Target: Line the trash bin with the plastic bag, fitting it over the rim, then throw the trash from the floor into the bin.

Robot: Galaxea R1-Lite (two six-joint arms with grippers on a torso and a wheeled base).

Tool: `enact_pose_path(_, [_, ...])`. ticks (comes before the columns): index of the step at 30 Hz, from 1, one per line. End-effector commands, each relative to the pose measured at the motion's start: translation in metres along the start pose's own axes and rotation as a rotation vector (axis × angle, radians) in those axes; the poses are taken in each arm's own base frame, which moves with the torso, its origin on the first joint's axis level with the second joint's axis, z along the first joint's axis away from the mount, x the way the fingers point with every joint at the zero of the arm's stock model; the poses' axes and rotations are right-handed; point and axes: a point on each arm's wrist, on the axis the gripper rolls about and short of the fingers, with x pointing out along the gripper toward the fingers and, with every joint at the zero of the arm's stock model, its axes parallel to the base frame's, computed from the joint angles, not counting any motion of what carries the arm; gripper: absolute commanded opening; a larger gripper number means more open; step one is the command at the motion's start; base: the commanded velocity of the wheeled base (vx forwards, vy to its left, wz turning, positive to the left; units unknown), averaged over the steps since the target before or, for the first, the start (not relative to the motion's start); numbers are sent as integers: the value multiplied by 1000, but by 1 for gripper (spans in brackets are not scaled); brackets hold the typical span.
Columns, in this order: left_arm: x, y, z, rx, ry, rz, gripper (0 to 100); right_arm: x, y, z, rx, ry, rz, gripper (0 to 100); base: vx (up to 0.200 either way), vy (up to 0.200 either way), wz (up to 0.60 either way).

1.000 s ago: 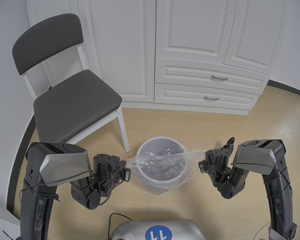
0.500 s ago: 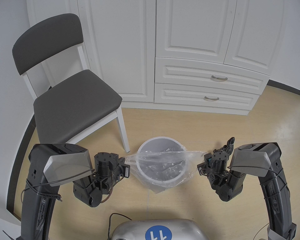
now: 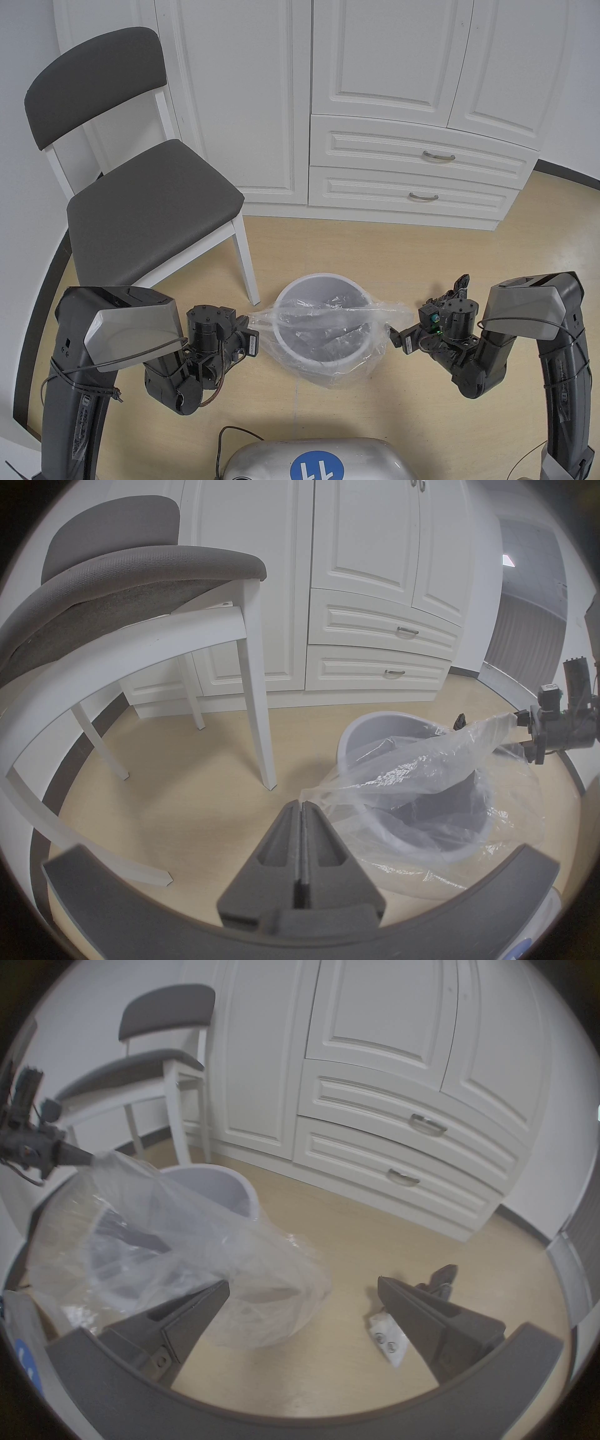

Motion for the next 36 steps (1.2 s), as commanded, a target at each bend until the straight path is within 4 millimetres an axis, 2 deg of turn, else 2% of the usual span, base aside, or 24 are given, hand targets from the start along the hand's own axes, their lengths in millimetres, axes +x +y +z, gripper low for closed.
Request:
enact_pose_path(1, [-1,1,2,-1,-4,1,0,-16,-41,-1,138,-2,107,100,0,0,0])
enact_pose_path(9, [-3,1,5,-2,-7,1,0,-15,-78,-22,335,-13,270,100,0,0,0])
enact_pose_path(18, [-3,1,4,-1,-4,1,0,-16,-104,-22,504,-42,335,100,0,0,0])
enact_pose_path(24, [-3,0,4,-1,-4,-2,0,-14,-102,-5,491,-123,310,100,0,0,0])
enact_pose_path(28, [-5,0,3,0,-1,-3,0,-14,-89,17,480,-154,239,100,0,0,0])
enact_pose_path(30, [-5,0,3,0,-1,-3,0,-14,-89,17,480,-156,237,100,0,0,0])
enact_pose_path(31, [-6,-2,3,1,-1,-6,0,-18,-81,29,472,-173,217,100,0,0,0])
enact_pose_path(32, [-7,-1,3,1,-1,-6,0,-21,-80,33,470,-178,212,100,0,0,0])
enact_pose_path(35, [-8,-1,5,0,-7,-6,0,-29,-78,37,467,-173,210,100,0,0,0])
enact_pose_path(36, [-10,-1,7,0,-9,-6,0,-37,-79,40,466,-170,210,100,0,0,0])
